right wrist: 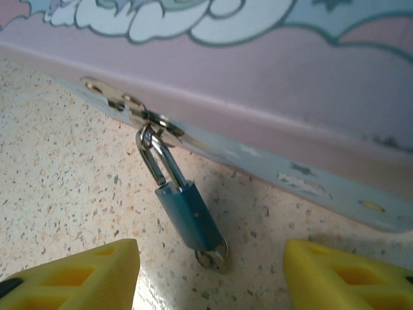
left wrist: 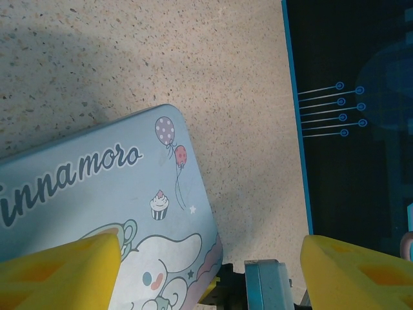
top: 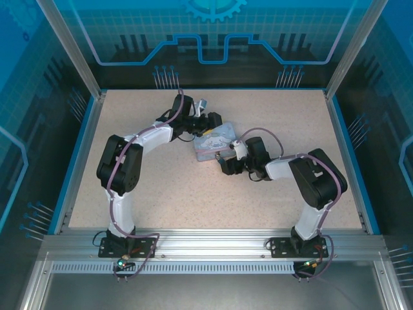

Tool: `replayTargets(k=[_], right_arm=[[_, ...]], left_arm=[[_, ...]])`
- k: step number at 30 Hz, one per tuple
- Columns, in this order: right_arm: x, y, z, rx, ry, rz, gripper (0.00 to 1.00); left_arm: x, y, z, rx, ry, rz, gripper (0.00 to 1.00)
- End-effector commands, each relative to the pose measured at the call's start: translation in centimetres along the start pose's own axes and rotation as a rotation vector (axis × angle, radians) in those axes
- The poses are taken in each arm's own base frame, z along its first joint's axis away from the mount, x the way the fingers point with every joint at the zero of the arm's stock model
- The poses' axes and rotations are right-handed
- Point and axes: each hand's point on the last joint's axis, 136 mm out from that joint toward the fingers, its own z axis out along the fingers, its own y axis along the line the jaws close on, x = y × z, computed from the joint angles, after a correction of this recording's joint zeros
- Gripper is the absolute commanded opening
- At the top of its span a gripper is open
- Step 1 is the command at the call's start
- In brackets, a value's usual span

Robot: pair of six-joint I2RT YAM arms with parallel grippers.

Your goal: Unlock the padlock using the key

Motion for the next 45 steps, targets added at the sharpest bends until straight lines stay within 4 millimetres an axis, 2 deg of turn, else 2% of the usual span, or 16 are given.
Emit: replayTargets(k=[1, 7, 16, 24, 27, 31, 38, 45], right_arm=[[-1.2, 0.1, 0.7, -0.028, -0.036, 0.003, 0.61], [-1.3, 1.1, 1.4, -0.071, -0.041, 0.001, 0.57], [0.0, 1.2, 1.6, -0.064, -0.022, 0.001, 0.44], [0.0, 1.6, 1.4, -0.065, -0.026, -0.018, 0.20], [-0.1, 1.3, 1.1, -0.029, -0.033, -0.025, 0.15], [0.1, 0.6, 0.6, 0.060, -0.032, -0.051, 0.12], [0.6, -0.7, -0.1, 0.348, 0.008, -0.170, 0.12], [0.5, -3.0, -2.1, 0.592, -0.009, -0.148, 0.12]], left_arm=[[0.9, 0.8, 0.7, -0.001, 0.039, 0.003, 0.75], [1.3, 1.4, 1.0, -0.007, 0.042, -0.011, 0.75], [1.2, 1.4, 1.0, -0.011, 0.036, -0.008, 0.75], [1.1, 1.7, 0.9, -0.024, 0.028, -0.005, 0.75], [1.2, 2.0, 0.9, -0.039, 0.025, -0.005, 0.75], [1.5, 2.7, 0.8, -0.066, 0.027, -0.004, 0.74], [2.8, 3.7, 0.5, -0.087, 0.031, -0.028, 0.74], [4.7, 3.9, -0.3, -0.104, 0.031, -0.037, 0.73]])
